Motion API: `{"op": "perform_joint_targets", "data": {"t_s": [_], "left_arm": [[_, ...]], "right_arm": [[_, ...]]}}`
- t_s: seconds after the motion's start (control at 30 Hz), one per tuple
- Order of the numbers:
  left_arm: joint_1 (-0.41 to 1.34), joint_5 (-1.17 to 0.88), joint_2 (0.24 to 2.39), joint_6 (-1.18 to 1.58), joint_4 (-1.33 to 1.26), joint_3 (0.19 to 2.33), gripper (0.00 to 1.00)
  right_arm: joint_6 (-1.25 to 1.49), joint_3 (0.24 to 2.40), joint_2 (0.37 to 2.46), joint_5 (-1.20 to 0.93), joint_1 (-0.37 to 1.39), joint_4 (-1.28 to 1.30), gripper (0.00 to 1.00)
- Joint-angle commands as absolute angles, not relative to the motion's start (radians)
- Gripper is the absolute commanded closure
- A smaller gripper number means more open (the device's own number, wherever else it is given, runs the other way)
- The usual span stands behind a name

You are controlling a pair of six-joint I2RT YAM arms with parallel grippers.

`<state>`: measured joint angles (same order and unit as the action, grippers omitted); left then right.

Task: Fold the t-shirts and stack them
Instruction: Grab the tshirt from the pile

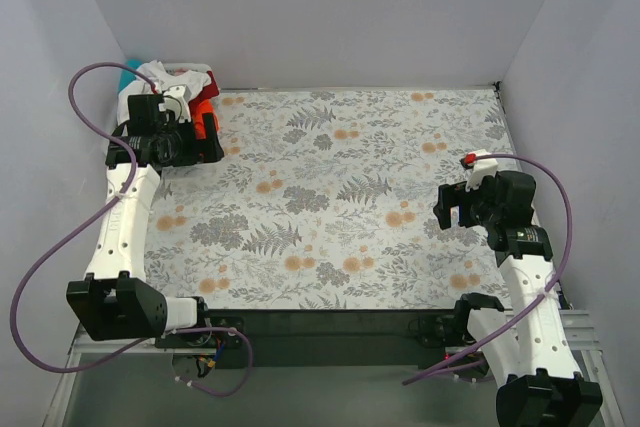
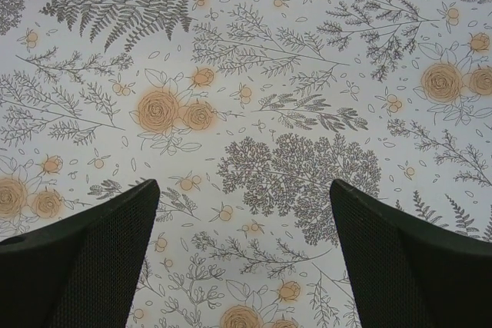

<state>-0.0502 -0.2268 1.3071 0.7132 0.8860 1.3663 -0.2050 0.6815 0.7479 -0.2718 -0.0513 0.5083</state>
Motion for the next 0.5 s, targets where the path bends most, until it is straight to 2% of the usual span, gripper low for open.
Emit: {"op": "perform_joint_targets", "data": {"t_s": [0.0,0.2,0.47], "left_arm": [[-0.066,-0.187,1.325,0.706,0.848,1.428,0.02],[-0.168,-0.183,1.446,0.698,0.839,1.645,0.02],[-0.334,-0.170,1.808,0.695,0.807,2.066,0.03]], "right_arm": [[-0.199,0.673,0.749,-0.281,-0.055,0.471,0.02],[-0.201,0.673,0.756,-0.282,-0.058,0.472,0.02],[-0.204,0.673,0.764,-0.290,-0.061,0.472,0.02]]}}
